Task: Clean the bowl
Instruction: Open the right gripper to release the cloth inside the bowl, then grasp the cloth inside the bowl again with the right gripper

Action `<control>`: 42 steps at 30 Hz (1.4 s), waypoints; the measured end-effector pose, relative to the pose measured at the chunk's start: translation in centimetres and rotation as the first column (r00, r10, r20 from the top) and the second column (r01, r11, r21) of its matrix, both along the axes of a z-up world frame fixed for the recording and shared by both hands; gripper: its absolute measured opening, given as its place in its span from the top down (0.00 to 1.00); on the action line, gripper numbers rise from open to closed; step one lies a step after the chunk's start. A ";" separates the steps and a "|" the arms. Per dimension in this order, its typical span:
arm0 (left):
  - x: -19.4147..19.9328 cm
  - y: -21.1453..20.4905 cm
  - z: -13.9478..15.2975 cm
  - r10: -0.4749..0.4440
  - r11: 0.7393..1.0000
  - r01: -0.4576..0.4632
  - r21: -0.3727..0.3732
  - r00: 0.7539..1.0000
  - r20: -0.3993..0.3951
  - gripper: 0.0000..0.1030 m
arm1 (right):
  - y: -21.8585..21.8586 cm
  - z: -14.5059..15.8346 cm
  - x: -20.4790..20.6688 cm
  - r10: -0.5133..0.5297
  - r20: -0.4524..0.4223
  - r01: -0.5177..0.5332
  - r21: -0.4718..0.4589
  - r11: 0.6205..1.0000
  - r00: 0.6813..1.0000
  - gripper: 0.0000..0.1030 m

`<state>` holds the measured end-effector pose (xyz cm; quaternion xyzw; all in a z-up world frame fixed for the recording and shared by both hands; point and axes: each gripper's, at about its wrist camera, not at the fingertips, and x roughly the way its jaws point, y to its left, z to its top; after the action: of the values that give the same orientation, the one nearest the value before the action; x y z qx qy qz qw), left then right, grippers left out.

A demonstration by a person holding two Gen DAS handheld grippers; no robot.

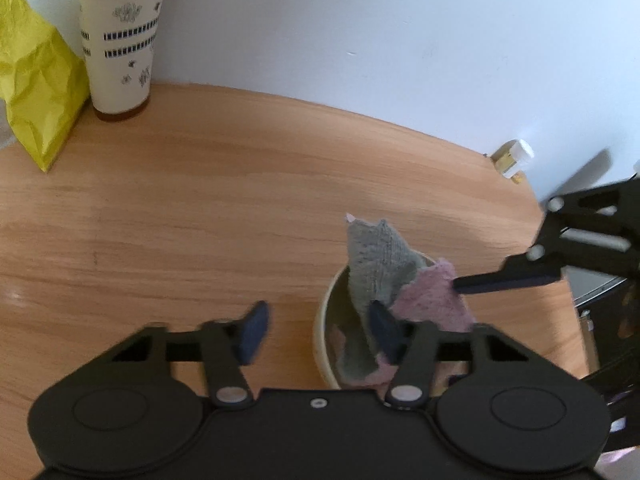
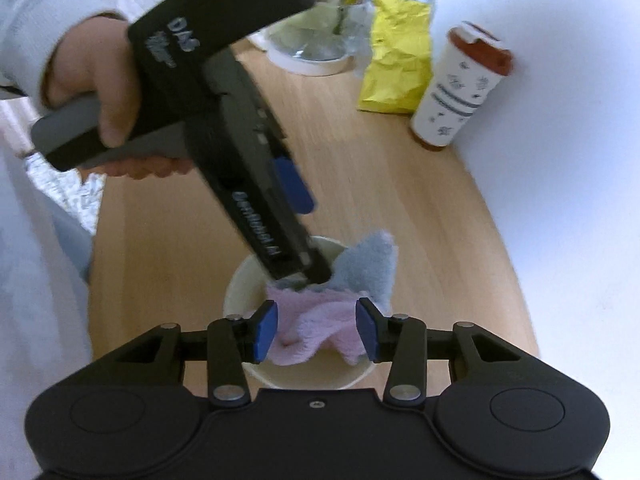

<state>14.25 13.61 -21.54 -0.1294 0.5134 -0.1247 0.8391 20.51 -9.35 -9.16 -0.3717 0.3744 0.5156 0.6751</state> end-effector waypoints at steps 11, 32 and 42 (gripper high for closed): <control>-0.2 -0.3 -0.7 -0.087 0.996 0.088 0.017 0.996 -0.026 0.85 | 1.5 -4.0 0.9 -0.056 -0.032 0.053 -0.076 0.996 0.998 0.50; -0.6 0.2 -0.7 -0.123 0.992 0.124 0.019 0.992 -0.015 0.90 | 3.6 -6.3 2.0 -0.082 -0.109 0.065 -0.147 0.987 0.991 0.59; -0.9 0.1 -0.5 -0.133 0.991 0.133 0.020 0.991 -0.021 0.89 | 3.7 -6.2 1.5 -0.248 -0.082 0.243 -0.064 0.968 0.965 0.69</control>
<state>13.35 13.70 -22.01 -0.0870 0.5305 -0.1735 0.8252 21.99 -5.65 -15.32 -0.3169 0.4609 0.4339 0.7063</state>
